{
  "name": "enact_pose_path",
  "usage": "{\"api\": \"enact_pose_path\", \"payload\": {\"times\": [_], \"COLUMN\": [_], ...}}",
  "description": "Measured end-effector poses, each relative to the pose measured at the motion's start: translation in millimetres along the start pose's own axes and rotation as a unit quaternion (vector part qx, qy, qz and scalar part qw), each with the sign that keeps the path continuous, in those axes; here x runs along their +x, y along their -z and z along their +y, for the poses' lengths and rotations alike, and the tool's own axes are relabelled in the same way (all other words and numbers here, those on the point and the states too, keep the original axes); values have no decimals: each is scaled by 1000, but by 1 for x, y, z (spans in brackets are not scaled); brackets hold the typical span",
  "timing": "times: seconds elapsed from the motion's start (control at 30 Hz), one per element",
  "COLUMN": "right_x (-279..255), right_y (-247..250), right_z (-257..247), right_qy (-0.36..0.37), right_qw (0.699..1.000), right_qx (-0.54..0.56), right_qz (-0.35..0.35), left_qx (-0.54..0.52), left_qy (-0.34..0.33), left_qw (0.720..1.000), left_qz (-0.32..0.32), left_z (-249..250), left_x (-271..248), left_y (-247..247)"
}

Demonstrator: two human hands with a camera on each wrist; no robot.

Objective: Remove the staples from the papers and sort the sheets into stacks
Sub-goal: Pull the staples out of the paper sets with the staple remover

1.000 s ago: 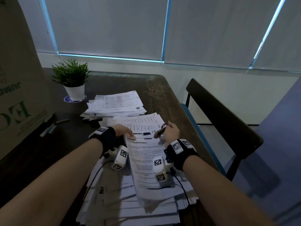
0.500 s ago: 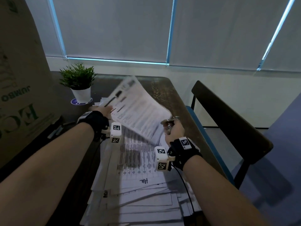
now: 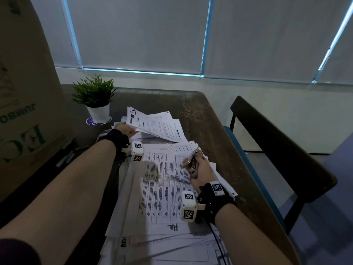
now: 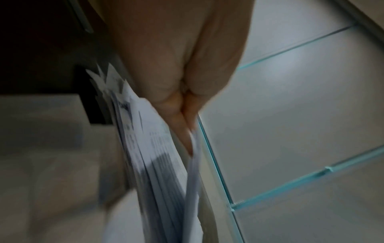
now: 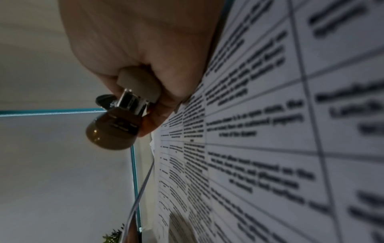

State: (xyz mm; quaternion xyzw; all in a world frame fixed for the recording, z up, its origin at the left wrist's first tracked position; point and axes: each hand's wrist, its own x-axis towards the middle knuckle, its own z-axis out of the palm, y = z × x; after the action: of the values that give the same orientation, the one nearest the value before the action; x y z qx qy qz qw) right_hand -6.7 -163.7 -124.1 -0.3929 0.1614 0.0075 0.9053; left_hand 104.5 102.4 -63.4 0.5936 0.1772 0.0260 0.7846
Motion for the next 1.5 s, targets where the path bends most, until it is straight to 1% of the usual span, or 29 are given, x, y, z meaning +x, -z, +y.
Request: {"api": "enact_pose_path", "payload": {"times": [0.03, 0.1, 0.17, 0.23, 0.3, 0.33, 0.37, 0.43, 0.5, 0.57, 0.63, 0.67, 0.73, 0.77, 0.83, 0.97, 1.07, 1.1, 1.17, 1.2, 1.23, 1.27, 1.3, 1.33, 1.37, 1.4, 1.43, 1.47, 1.5], "right_x": [0, 3, 5, 8, 8, 9, 9, 6, 3, 0, -2, -4, -8, -11, -13, -15, -13, -13, -14, -15, -16, -17, -21, -24, -27, -31, -34, -38, -40], "right_y": [1, 3, 3, 4, 4, 4, 5, 4, 2, 0, 0, 0, 1, 0, 0, -1, 0, 0, -3, -5, -6, -8, -10, -13, -16, -20, -23, -27, -29], "right_z": [1, 2, 3, 5, 5, 6, 6, 5, 3, 1, 1, 0, -1, -2, -2, -2, 0, -1, -4, -7, -10, -15, -21, -27, -32, -38, -41, -42, -40], "right_qy": [-1, -4, -8, -4, -2, 0, 2, 8, 15, 16, 20, 22, 28, 36, 51, 61, 42, 34, 11, 0, -2, 5, 20, 36, 62, 96, 128, 150, 164], "right_qw": [1000, 1000, 1000, 1000, 1000, 1000, 1000, 1000, 1000, 1000, 1000, 1000, 1000, 999, 999, 996, 995, 997, 999, 1000, 999, 996, 987, 968, 934, 882, 816, 748, 694], "right_qx": [3, 10, 17, 18, 21, 24, 25, 15, 5, 4, 0, -8, -12, -10, -19, -59, -88, -76, -28, -21, -36, -81, -148, -231, -330, -439, -541, -623, -676], "right_qz": [-3, -6, -1, -5, -1, -2, -6, -12, -10, -8, -3, -2, -2, -4, -7, 0, 12, 9, 10, 6, -8, -29, -56, -86, -118, -143, -161, -175, -185], "left_qx": [5, 15, 28, 99, 218, 265, 325, 482, 556, 562, 600, 649, 740, 756, 763, 722, 676, 650, 556, 512, 497, 494, 466, 402, 348, 325, 323, 310, 302], "left_qy": [-5, -24, -58, -91, -97, -79, -56, -5, -41, -92, -65, -33, -8, -20, -73, -165, -173, -166, -92, -55, -43, -39, -24, 13, 41, 57, 59, 61, 50], "left_qw": [999, 998, 998, 987, 966, 956, 938, 865, 819, 820, 796, 755, 663, 645, 632, 667, 710, 735, 818, 849, 859, 861, 875, 902, 920, 927, 929, 935, 941], "left_qz": [-37, -57, 3, 87, 99, 96, 106, 140, 134, 57, -48, -88, -112, -114, -112, -84, -99, -102, -117, -120, -116, -113, -126, -156, -175, -177, -172, -160, -145], "left_z": [2, 1, 0, -5, -10, -10, -10, -4, 5, 8, -1, -5, -13, -15, -16, -12, -8, -8, -10, -14, -19, -23, -29, -37, -44, -50, -59, -66, -70], "left_x": [-2, 0, 6, 15, 24, 24, 31, 15, -7, -26, -50, -59, -74, -77, -81, -87, -92, -93, -92, -96, -100, -106, -110, -115, -120, -120, -115, -111, -110], "left_y": [0, 1, 1, 5, 7, 7, 8, 1, -14, -34, -45, -47, -40, -36, -31, -20, -14, -11, -4, -1, 0, 0, -1, -2, -4, -4, -4, -4, -5]}}
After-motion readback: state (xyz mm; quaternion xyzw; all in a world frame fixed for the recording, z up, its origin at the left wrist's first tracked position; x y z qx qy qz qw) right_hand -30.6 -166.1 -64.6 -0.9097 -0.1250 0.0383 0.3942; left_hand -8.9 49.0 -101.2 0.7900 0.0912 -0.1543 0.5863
